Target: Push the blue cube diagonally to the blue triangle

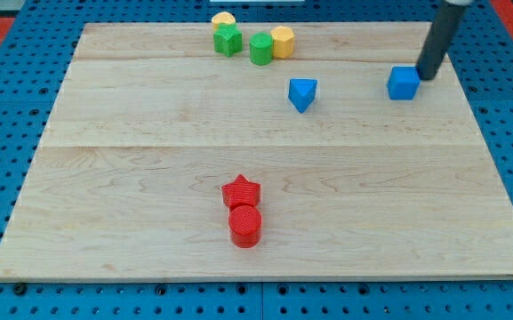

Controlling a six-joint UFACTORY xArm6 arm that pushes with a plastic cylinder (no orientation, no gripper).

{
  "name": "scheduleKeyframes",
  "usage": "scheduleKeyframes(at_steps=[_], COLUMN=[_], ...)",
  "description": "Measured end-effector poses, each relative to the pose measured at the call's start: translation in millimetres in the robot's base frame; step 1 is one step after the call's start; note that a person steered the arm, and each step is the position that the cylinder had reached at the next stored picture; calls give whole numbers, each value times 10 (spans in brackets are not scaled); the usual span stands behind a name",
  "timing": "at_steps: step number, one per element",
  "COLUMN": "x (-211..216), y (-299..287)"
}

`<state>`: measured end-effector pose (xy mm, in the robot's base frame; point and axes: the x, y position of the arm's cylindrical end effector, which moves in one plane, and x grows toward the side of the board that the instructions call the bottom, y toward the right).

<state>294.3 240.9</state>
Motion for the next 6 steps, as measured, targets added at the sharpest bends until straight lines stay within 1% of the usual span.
scheduleKeyframes(at_steps=[1, 2, 3, 4, 5, 6], x=[219, 796, 698, 112, -177, 343], y=[208, 332, -87, -203, -189, -126])
